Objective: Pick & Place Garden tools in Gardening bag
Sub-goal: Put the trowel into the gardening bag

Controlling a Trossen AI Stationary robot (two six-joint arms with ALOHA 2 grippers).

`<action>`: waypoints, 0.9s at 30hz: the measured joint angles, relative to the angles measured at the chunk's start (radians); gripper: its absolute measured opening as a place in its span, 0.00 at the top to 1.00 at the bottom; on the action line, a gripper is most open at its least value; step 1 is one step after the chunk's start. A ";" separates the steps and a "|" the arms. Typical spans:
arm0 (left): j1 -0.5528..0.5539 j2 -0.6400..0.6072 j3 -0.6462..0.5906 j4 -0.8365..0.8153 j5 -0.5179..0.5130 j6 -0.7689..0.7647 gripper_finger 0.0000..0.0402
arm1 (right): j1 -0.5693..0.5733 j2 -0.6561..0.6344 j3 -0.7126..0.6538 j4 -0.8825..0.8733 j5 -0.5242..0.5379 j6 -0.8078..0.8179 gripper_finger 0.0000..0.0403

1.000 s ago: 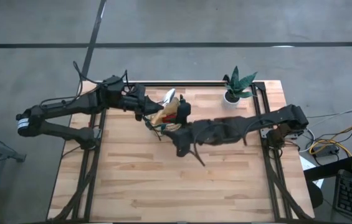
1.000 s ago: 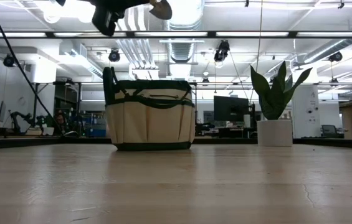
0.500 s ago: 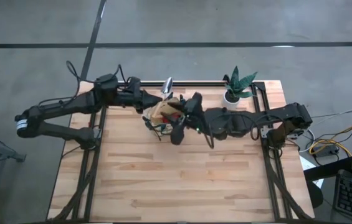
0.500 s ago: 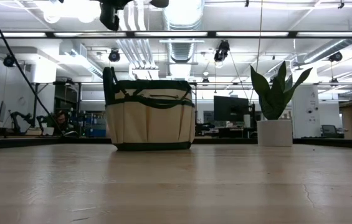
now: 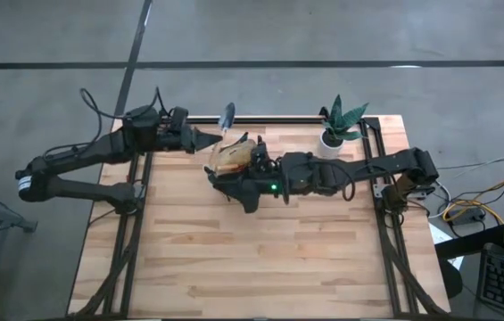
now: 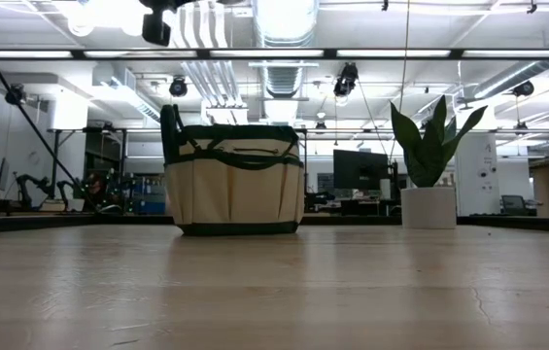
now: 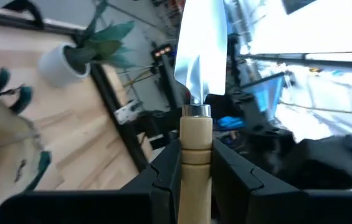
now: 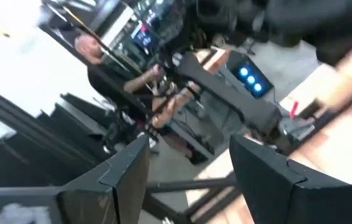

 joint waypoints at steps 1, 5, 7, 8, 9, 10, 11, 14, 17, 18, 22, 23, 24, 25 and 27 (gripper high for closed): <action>-0.005 0.000 0.000 -0.015 -0.004 -0.001 0.83 | 0.006 0.000 0.000 0.014 0.002 0.002 0.47; -0.026 0.000 0.000 -0.066 -0.009 0.056 0.83 | 0.028 -0.005 0.001 0.067 0.009 -0.016 0.47; -0.027 0.005 0.000 -0.076 -0.022 0.112 0.83 | 0.038 -0.014 0.002 0.064 0.004 0.002 0.47; -0.027 0.007 0.000 -0.075 -0.026 0.153 0.83 | 0.041 -0.020 0.003 0.064 0.003 0.001 0.47; -0.029 0.009 0.000 -0.076 -0.027 0.191 0.83 | 0.045 -0.025 0.003 0.064 0.003 -0.010 0.47; -0.036 0.009 0.000 -0.075 -0.033 0.230 0.83 | 0.048 -0.036 0.003 0.056 0.013 -0.023 0.47; -0.046 0.007 0.000 -0.075 -0.046 0.279 0.83 | 0.051 -0.047 0.003 0.040 0.034 -0.033 0.47; -0.087 0.001 0.000 -0.073 -0.079 0.451 0.83 | 0.063 -0.077 0.005 0.002 0.121 -0.077 0.47; -0.133 -0.011 0.006 -0.070 -0.134 0.566 0.83 | 0.091 -0.093 0.005 -0.034 0.258 -0.090 0.47; -0.152 -0.017 0.007 -0.058 -0.155 0.607 0.83 | 0.102 -0.094 0.005 -0.036 0.312 -0.107 0.47; -0.247 -0.034 0.011 0.005 -0.256 0.793 0.83 | 0.124 -0.095 0.005 -0.045 0.434 -0.152 0.47; -0.269 -0.034 0.011 0.013 -0.295 0.798 0.83 | 0.124 -0.095 0.005 -0.050 0.437 -0.160 0.47; -0.291 -0.033 0.011 0.017 -0.321 0.795 0.83 | 0.122 -0.093 0.005 -0.054 0.444 -0.177 0.47; -0.309 -0.031 0.011 0.022 -0.328 0.789 0.83 | 0.120 -0.089 0.005 -0.054 0.461 -0.214 0.47; -0.346 -0.030 0.011 0.051 -0.336 0.777 0.83 | 0.118 -0.080 0.005 -0.056 0.505 -0.291 0.47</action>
